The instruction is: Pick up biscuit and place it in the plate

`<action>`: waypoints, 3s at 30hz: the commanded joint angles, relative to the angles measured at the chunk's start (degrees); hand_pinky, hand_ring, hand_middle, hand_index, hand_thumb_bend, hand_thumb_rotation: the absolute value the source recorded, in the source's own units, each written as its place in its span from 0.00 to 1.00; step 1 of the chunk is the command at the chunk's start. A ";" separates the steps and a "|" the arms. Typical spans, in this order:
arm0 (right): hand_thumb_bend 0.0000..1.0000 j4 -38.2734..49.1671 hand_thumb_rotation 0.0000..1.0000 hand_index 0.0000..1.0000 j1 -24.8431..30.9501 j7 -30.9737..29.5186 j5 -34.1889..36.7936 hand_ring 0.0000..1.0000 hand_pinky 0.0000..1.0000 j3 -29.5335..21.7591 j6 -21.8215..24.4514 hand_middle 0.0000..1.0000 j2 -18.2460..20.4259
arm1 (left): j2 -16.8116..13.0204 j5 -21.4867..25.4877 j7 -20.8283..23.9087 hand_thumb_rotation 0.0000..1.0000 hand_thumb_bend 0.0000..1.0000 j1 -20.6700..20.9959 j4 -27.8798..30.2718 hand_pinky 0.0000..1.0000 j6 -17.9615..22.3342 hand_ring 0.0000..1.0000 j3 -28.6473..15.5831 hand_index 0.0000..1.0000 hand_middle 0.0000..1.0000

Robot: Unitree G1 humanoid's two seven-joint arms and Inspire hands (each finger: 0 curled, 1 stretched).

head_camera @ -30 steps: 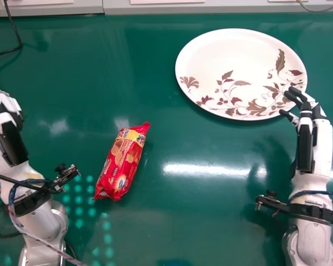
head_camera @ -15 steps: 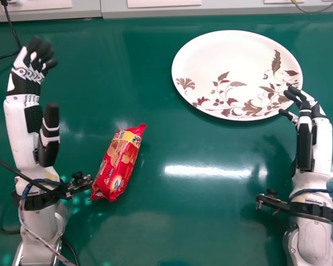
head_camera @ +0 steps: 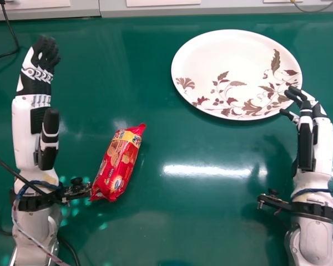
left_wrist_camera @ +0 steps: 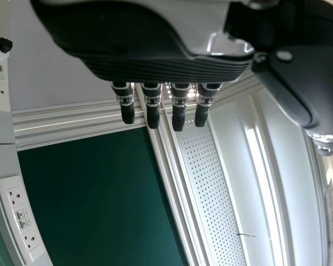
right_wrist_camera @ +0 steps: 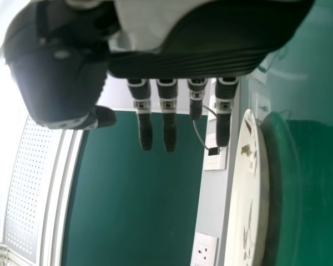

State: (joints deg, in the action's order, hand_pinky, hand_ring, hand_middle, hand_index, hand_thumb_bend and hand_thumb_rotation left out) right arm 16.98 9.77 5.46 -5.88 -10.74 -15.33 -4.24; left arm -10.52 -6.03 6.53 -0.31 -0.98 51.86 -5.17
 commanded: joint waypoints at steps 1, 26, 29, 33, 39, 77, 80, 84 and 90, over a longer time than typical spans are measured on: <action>0.31 -0.21 0.15 0.80 0.30 -0.30 0.41 0.79 0.74 -0.14 -0.87 0.80 -0.31 | 0.21 0.14 -1.27 0.82 1.00 -3.42 -4.78 1.00 1.01 1.00 0.26 1.00 1.00; 0.34 1.82 0.16 0.78 1.96 -0.80 0.11 0.77 0.71 -1.25 0.51 0.79 -0.86 | -6.38 -10.57 -13.96 0.46 1.00 -20.24 27.21 1.00 -34.19 1.00 -2.64 1.00 1.00; 0.34 1.56 0.14 0.79 2.00 -0.87 0.40 0.77 0.71 -1.29 0.05 0.79 -0.85 | -6.60 -12.27 -14.58 0.50 1.00 -21.11 29.64 1.00 -37.56 1.00 -2.67 1.00 1.00; 0.34 1.63 0.13 0.79 2.14 -0.71 0.29 0.77 0.71 -1.06 0.15 0.79 -0.52 | -6.63 -13.02 -15.08 0.52 1.00 -21.78 31.02 1.00 -39.73 1.00 -2.53 1.00 1.00; 0.34 1.58 0.15 0.79 2.33 -0.40 0.08 0.77 0.72 -0.69 0.21 0.79 0.05 | -6.84 -15.80 -16.86 0.55 1.00 -22.53 34.14 1.00 -45.84 1.00 -1.57 1.00 1.00; 0.33 3.40 0.21 0.80 4.86 -0.53 -0.98 0.78 0.73 0.02 0.48 0.80 0.54 | -16.07 -30.53 -33.29 0.68 1.00 -26.42 44.89 0.13 -64.55 0.84 2.29 1.00 0.99; 0.33 3.27 0.20 0.79 5.07 -0.44 -1.19 0.78 0.73 0.05 0.04 0.80 0.52 | -16.15 -31.50 -33.87 0.71 1.00 -26.38 44.84 0.17 -65.30 0.84 2.90 1.00 1.00; 0.32 3.51 0.20 0.80 5.44 -0.37 -1.53 0.78 0.73 0.21 -0.11 0.80 0.62 | -15.94 -32.52 -34.34 0.72 1.00 -26.65 45.40 0.16 -66.23 0.85 3.23 1.00 1.00; 0.32 3.49 0.21 0.80 5.83 -0.47 -1.06 0.78 0.73 0.35 -0.68 0.80 0.81 | -15.81 -34.28 -34.16 0.74 1.00 -27.40 45.47 0.17 -66.46 0.81 3.70 1.00 1.00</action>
State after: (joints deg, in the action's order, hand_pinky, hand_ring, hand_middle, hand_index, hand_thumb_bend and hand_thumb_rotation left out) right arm 19.61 14.49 4.78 -7.31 -10.58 -15.23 -3.90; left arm -25.95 -39.31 -24.52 -24.39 46.51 -11.94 -2.34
